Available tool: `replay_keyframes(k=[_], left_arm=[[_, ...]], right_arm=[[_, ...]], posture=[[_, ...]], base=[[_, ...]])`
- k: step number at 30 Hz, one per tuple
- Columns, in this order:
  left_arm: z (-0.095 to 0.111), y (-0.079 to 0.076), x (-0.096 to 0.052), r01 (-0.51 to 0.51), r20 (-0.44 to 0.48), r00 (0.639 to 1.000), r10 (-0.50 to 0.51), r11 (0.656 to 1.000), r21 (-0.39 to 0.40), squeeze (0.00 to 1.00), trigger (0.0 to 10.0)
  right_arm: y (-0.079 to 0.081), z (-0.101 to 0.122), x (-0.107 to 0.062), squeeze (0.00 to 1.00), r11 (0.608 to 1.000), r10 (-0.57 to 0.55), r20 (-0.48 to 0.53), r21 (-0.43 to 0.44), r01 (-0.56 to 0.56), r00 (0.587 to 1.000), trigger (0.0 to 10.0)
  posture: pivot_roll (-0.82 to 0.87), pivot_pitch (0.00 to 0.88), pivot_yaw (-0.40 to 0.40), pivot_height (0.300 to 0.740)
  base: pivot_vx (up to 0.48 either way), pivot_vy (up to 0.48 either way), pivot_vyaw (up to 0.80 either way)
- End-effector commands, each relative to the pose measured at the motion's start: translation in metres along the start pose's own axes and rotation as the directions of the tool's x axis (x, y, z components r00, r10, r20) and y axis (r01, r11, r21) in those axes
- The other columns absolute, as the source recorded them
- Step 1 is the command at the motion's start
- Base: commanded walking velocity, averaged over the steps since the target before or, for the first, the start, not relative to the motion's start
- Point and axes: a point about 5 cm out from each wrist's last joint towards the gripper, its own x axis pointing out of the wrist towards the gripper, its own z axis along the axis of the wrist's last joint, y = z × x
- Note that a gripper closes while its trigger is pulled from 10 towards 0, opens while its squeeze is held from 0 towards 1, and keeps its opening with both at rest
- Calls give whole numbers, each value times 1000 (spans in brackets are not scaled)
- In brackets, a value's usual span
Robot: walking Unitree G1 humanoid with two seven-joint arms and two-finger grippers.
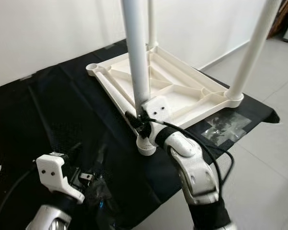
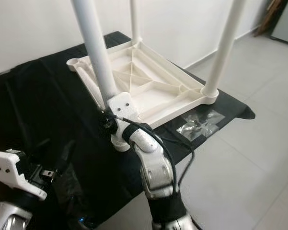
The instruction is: Building children table
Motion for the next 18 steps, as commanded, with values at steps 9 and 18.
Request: replay_keyframes(k=[9, 18], left_arm=[[-3, 2, -2, -8, -24, 1000, 8, 1000, -3, 0, 10000], [-3, -2, -7, -19, -17, 1000, 19, 1000, -10, 0, 10000]], right_arm=[[-15, 48, -6, 0, 815, 537, 43, -285, -505, 842, 10000], [-34, 62, 7, 0, 700, 670, -16, -321, -639, 742, 8118]], posture=[[19, 183, 74, 740], [47, 184, 65, 740]], base=[[0, 0, 0], [0, 0, 0]])
